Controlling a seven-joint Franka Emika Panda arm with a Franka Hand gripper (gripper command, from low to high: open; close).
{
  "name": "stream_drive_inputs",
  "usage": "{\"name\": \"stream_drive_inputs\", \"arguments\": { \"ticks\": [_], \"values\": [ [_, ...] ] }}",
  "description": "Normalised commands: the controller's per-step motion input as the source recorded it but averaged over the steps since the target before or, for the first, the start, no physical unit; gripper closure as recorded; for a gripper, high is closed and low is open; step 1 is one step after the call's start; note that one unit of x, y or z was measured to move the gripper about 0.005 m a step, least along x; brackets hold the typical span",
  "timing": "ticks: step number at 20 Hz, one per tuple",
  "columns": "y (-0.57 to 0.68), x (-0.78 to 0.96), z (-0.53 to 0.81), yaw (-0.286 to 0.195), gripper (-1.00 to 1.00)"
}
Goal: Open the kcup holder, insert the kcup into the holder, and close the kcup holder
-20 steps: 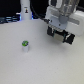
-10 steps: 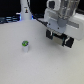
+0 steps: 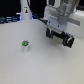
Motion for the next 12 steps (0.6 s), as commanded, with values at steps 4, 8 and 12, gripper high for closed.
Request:
{"name": "stream_drive_inputs", "arguments": {
  "ticks": [4,8,12],
  "values": [
    [-0.45,-0.06,0.38,-0.204,-1.00],
    [-0.46,-0.12,0.31,-0.250,-1.00],
    [-0.42,-0.22,0.21,-0.254,-1.00]
  ]
}}
